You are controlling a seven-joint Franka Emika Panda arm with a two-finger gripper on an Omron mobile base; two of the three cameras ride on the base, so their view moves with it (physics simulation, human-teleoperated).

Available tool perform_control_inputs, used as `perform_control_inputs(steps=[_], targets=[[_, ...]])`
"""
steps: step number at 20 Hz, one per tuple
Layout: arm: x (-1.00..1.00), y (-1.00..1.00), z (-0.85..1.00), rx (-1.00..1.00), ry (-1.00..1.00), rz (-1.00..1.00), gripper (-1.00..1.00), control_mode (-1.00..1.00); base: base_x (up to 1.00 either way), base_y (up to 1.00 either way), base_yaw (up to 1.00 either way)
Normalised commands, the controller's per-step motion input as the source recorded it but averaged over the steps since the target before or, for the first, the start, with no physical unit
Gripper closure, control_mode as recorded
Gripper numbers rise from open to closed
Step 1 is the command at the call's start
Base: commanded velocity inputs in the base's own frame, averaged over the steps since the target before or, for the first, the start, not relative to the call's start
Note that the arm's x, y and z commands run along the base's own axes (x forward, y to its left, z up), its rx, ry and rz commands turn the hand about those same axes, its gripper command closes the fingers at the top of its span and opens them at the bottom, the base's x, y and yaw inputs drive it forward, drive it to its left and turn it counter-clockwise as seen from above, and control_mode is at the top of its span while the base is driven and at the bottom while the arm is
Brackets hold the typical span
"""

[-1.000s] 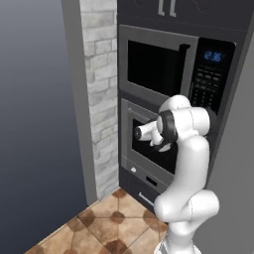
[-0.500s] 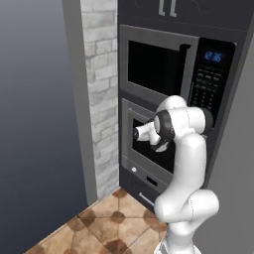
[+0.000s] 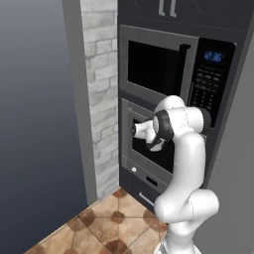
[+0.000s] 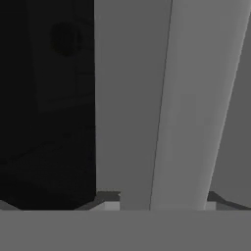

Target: Take the baked cake out of the oven and place it on the plate for cooling. Then close the oven door.

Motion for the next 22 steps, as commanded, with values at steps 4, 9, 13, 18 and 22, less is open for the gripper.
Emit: perform_control_inputs(steps=[4,9,13,18,22], targets=[[-0.12,0.56,-0.6,0.03,0.27,0.09,1.0,-1.0,0.0,0.0,0.0],[-0.33,0.83,-0.61,0.02,0.25,0.1,1.0,-1.0,0.0,0.0,0.0],[-0.45,0.98,-0.64,0.0,0.22,0.1,1.0,-1.0,0.0,0.0,0.0],[-0.52,1.0,-0.68,0.0,0.22,0.09,1.0,-1.0,0.0,0.0,0.0],[-0.73,1.0,-0.78,0.0,0.15,0.09,1.0,-1.0,0.0,0.0,0.0]])
